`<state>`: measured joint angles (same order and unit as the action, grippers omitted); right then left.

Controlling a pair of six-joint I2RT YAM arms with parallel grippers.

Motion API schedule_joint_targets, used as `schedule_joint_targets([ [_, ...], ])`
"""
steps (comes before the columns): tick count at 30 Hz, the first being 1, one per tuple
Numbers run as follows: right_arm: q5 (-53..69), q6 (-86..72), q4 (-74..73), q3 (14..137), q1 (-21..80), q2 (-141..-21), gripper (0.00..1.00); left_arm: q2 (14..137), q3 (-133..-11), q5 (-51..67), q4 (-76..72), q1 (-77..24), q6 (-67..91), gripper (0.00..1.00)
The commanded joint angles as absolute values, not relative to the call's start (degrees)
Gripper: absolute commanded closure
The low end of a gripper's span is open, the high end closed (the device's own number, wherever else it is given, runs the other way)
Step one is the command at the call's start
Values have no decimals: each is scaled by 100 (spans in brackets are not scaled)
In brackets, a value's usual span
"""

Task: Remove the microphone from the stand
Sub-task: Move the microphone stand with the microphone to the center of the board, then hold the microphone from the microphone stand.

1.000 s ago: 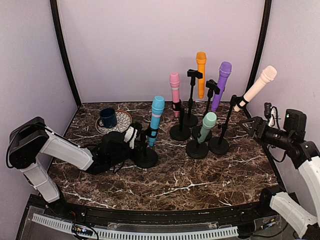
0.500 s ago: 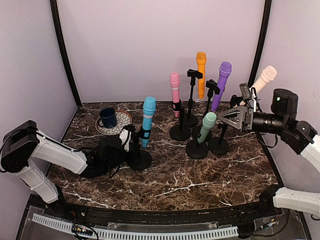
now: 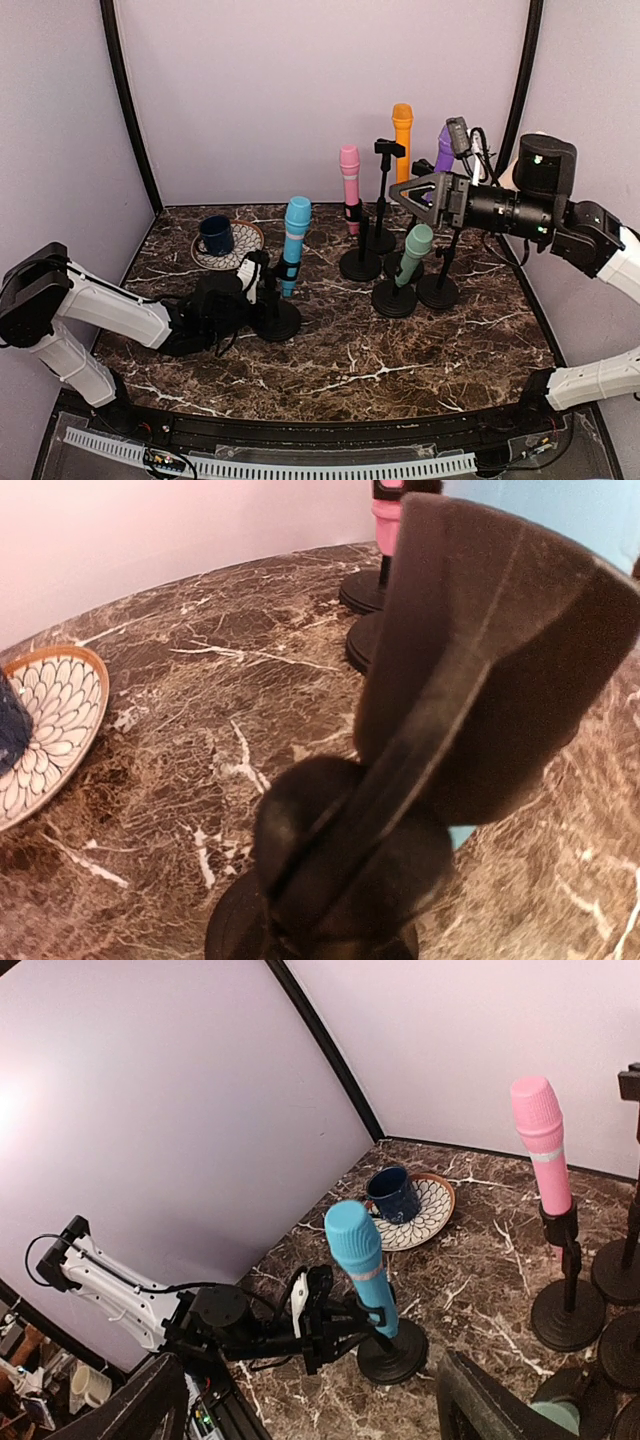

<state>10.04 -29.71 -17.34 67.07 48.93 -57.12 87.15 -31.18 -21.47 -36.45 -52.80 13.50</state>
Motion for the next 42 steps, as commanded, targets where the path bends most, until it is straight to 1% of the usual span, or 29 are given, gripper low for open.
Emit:
schedule_joint_targets([
  [1, -461, -2533, -1896, 7510, 5463, -6456, 13, 8487, -2860, -2213, -3472, -5296, 1356, 69],
  [2, -587, -2502, -1928, 7643, 5558, -6614, 13, 8410, -2832, -2214, -3456, -5292, 1361, 64],
  [3, -640, -2506, -1933, 7803, 5615, -6743, 13, 8310, -2771, -2219, -3446, -5292, 1362, 61],
  [4, -670, -2524, -1909, 7923, 5658, -6884, 12, 8255, -2710, -2236, -3410, -5291, 1356, 54],
  [5, -707, -2534, -1865, 8023, 5703, -7008, 12, 8137, -2682, -2247, -3388, -5298, 1350, 51],
  [6, -761, -2530, -1821, 8111, 5761, -7118, 12, 8072, -2637, -2295, -3319, -5299, 1339, 45],
  [8, -947, -2539, -1808, 8292, 5867, -7352, 11, 7846, -2611, -2347, -3102, -5292, 1336, 39],
  [11, -1392, -2568, -2058, 8650, 6015, -7719, 11, 7309, -2648, -2297, -2526, -5293, 1342, 32],
  [13, -1654, -2593, -2298, 8906, 6071, -7998, 10, 6906, -2762, -2049, -2063, -5287, 1296, 22],
  [14, -1779, -2607, -2421, 9044, 6094, -8138, 11, 6784, -2925, -1875, -1853, -5280, 1294, 19],
  [15, -1873, -2609, -2547, 9185, 6132, -8280, 11, 6561, -3027, -1755, -1305, -5220, 1279, 14],
  [16, -1940, -2597, -2657, 9318, 6167, -8410, 11, 6471, -3310, -1390, -1017, -5141, 1272, 13],
  [17, -1994, -2583, -2762, 9457, 6208, -8554, 11, 6318, -3488, -1139, -344, -4913, 1305, 11],
  [18, -2042, -2578, -2847, 9582, 6246, -8688, 11, 6261, -3807, -636, -27, -4755, 1320, 11],
  [19, -2102, -2578, -2921, 9709, 6277, -8822, 11, 6158, -3965, -388, 503, -4421, 1306, 11],
  [20, -2135, -2590, -2983, 9815, 6298, -8988, 11, 6115, -4226, 138, 704, -4271, 1242, 11],
  [23, -2220, -2720, -3131, 10109, 6310, -9358, 12, 6064, -4744, 827, 1354, -3653, 777, 10],
  [24, -2219, -2772, -3183, 10222, 6310, -9467, 12, 6165, -5018, 1268, 1455, -3527, 679, 10],
  [27, -2168, -2878, -3246, 10467, 6340, -9763, 14, 6484, -5596, 2077, 1797, -2898, 321, 10],
  [30, -2201, -2941, -3235, 10590, 6379, -10000, 15, 6745, -5780, 2313, 1691, -2653, -11, 10],
  [32, -2372, -3063, -3343, 10709, 6418, -10172, 17, 6799, -5740, 2349, 1285, -2634, -282, 10],
  [36, -2782, -3263, -3555, 10890, 6481, -10441, 18, 6765, -5461, 2322, 767, -2634, -608, 11],
  [39, -2930, -3314, -3548, 10886, 6486, -10541, 19, 6594, -4956, 2232, 364, -2635, -660, 12],
  [42, -2927, -3314, -3454, 10922, 6478, -10651, 22, 6403, -4836, 2156, 345, -2635, -829, 12],
])
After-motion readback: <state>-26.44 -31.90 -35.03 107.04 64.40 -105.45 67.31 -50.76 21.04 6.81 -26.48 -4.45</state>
